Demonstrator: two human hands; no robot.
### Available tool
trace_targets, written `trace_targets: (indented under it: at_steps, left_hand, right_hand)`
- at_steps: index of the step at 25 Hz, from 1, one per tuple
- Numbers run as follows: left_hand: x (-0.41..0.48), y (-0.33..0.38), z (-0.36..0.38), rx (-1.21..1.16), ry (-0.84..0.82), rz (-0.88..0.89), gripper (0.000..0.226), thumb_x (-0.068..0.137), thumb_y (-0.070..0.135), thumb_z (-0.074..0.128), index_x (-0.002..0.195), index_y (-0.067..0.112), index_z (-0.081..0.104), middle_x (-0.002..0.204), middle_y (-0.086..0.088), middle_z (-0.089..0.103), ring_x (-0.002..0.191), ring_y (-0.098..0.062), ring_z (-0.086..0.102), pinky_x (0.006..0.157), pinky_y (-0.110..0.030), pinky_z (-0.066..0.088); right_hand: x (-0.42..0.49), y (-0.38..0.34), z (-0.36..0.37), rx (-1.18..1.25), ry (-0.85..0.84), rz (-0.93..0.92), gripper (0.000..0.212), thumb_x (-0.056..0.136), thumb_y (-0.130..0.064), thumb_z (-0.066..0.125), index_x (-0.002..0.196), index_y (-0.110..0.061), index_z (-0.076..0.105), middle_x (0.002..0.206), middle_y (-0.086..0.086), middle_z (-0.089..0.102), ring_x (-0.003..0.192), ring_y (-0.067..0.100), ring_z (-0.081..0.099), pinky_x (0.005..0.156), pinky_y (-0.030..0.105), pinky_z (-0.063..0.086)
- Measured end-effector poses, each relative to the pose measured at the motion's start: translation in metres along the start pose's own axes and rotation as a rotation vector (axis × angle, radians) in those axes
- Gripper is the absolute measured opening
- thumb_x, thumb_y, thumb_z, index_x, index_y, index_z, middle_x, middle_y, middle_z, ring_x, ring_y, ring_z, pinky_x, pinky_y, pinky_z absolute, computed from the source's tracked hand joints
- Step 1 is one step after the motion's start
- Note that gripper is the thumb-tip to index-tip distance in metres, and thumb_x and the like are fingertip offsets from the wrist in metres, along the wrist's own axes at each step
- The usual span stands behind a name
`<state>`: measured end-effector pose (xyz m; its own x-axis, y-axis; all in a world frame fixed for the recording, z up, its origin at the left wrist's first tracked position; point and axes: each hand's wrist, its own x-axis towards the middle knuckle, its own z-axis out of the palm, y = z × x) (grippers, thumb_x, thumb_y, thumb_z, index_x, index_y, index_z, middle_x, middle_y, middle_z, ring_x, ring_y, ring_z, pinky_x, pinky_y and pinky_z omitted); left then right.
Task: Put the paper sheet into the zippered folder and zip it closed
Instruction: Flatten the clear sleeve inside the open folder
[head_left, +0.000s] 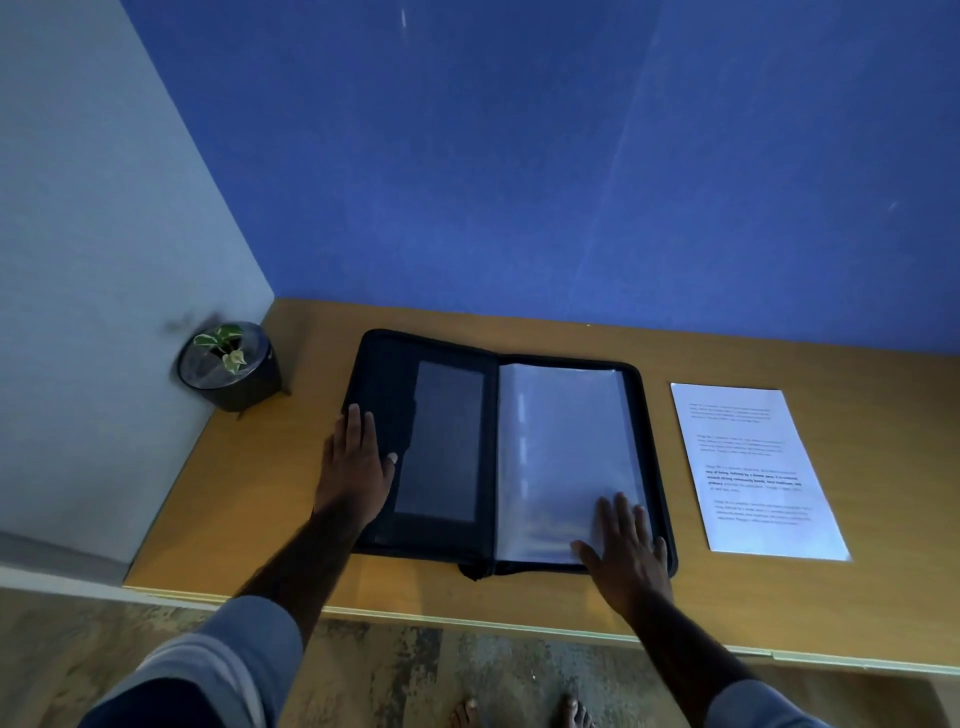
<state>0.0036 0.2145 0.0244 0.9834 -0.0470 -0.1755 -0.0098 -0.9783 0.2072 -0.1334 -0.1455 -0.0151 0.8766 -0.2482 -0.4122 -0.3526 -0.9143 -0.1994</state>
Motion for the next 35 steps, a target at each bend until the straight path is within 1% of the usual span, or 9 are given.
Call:
trace_targets:
  at_steps: [4, 7, 11, 18, 21, 23, 28, 32, 35]
  left_hand:
    - [-0.017, -0.001, 0.038, 0.056, -0.058, 0.037, 0.085, 0.102, 0.060, 0.023, 0.161, 0.005, -0.003, 0.170, -0.014, -0.011, 0.158, -0.032, -0.006, 0.129, -0.047, 0.004]
    - [-0.028, -0.001, 0.057, 0.057, -0.071, 0.052, 0.091, 0.094, 0.070, 0.000, 0.159, 0.007, -0.010, 0.168, -0.011, -0.016, 0.158, -0.029, -0.009, 0.129, -0.046, 0.002]
    - [-0.033, -0.005, 0.071, 0.041, -0.059, 0.045, 0.096, 0.086, 0.073, -0.013, 0.159, 0.010, -0.013, 0.168, -0.008, -0.019, 0.158, -0.027, -0.010, 0.128, -0.046, -0.001]
    - [-0.036, 0.002, 0.066, 0.043, -0.050, 0.020, 0.095, 0.087, 0.071, -0.011, 0.159, 0.010, -0.011, 0.169, -0.009, -0.014, 0.158, -0.028, -0.008, 0.128, -0.048, 0.000]
    - [-0.034, 0.022, 0.065, -0.005, -0.041, -0.002, 0.091, 0.094, 0.071, 0.001, 0.159, 0.009, -0.010, 0.170, -0.013, -0.011, 0.158, -0.030, -0.007, 0.129, -0.049, 0.004]
    - [-0.028, 0.047, 0.067, -0.019, -0.046, 0.106, 0.089, 0.096, 0.068, 0.011, 0.160, 0.011, -0.011, 0.169, -0.013, -0.014, 0.157, -0.030, -0.010, 0.129, -0.047, 0.001]
    - [-0.026, 0.118, 0.086, 0.049, -0.095, 0.409, 0.082, 0.102, 0.063, 0.017, 0.161, 0.013, -0.011, 0.168, -0.009, -0.019, 0.157, -0.028, -0.012, 0.128, -0.045, -0.003]
    - [-0.037, 0.135, 0.098, 0.122, -0.088, 0.436, 0.082, 0.099, 0.062, 0.009, 0.161, 0.012, -0.005, 0.170, -0.011, -0.010, 0.158, -0.030, -0.006, 0.127, -0.049, -0.003]
    - [-0.039, 0.139, 0.095, 0.101, -0.095, 0.429, 0.085, 0.099, 0.064, 0.005, 0.161, 0.007, 0.012, 0.169, -0.015, 0.007, 0.157, -0.034, 0.012, 0.126, -0.050, 0.011]
  right_hand:
    - [-0.001, 0.004, 0.007, -0.013, 0.018, -0.002, 0.086, 0.097, -0.071, 0.031, 0.160, -0.029, -0.010, 0.166, -0.003, -0.020, 0.154, 0.024, -0.016, 0.124, 0.056, 0.006]
    - [-0.002, 0.007, 0.011, -0.038, 0.037, -0.003, 0.086, 0.097, -0.072, 0.026, 0.159, -0.027, -0.012, 0.167, -0.003, -0.018, 0.155, 0.023, -0.015, 0.125, 0.054, 0.007]
    - [-0.010, 0.012, 0.015, -0.078, 0.079, -0.012, 0.085, 0.097, -0.072, 0.022, 0.161, -0.024, -0.008, 0.168, -0.001, -0.015, 0.155, 0.026, -0.012, 0.124, 0.054, 0.005]
    - [-0.017, 0.013, 0.013, -0.113, 0.072, 0.011, 0.085, 0.096, -0.073, 0.019, 0.161, -0.024, -0.009, 0.168, -0.002, -0.017, 0.155, 0.027, -0.014, 0.122, 0.055, -0.001]
    - [-0.017, 0.013, 0.013, -0.109, 0.065, 0.021, 0.085, 0.096, -0.073, 0.018, 0.160, -0.025, -0.013, 0.167, -0.001, -0.019, 0.153, 0.026, -0.017, 0.123, 0.055, -0.004]
    - [-0.017, 0.011, 0.014, -0.108, 0.062, 0.020, 0.084, 0.097, -0.072, 0.017, 0.159, -0.025, -0.016, 0.167, 0.000, -0.021, 0.153, 0.027, -0.019, 0.123, 0.055, -0.005]
    - [-0.018, 0.014, 0.012, -0.107, 0.073, 0.003, 0.084, 0.098, -0.070, 0.022, 0.159, -0.025, -0.014, 0.166, -0.001, -0.020, 0.154, 0.028, -0.016, 0.122, 0.055, -0.005]
    - [-0.019, 0.023, 0.009, -0.128, 0.052, -0.030, 0.084, 0.098, -0.070, 0.022, 0.157, -0.025, -0.017, 0.165, -0.001, -0.022, 0.154, 0.029, -0.019, 0.121, 0.054, -0.010]
    - [-0.018, 0.030, 0.007, -0.136, 0.039, -0.069, 0.082, 0.099, -0.068, 0.022, 0.157, -0.024, -0.017, 0.164, -0.002, -0.023, 0.153, 0.029, -0.020, 0.119, 0.053, -0.014]
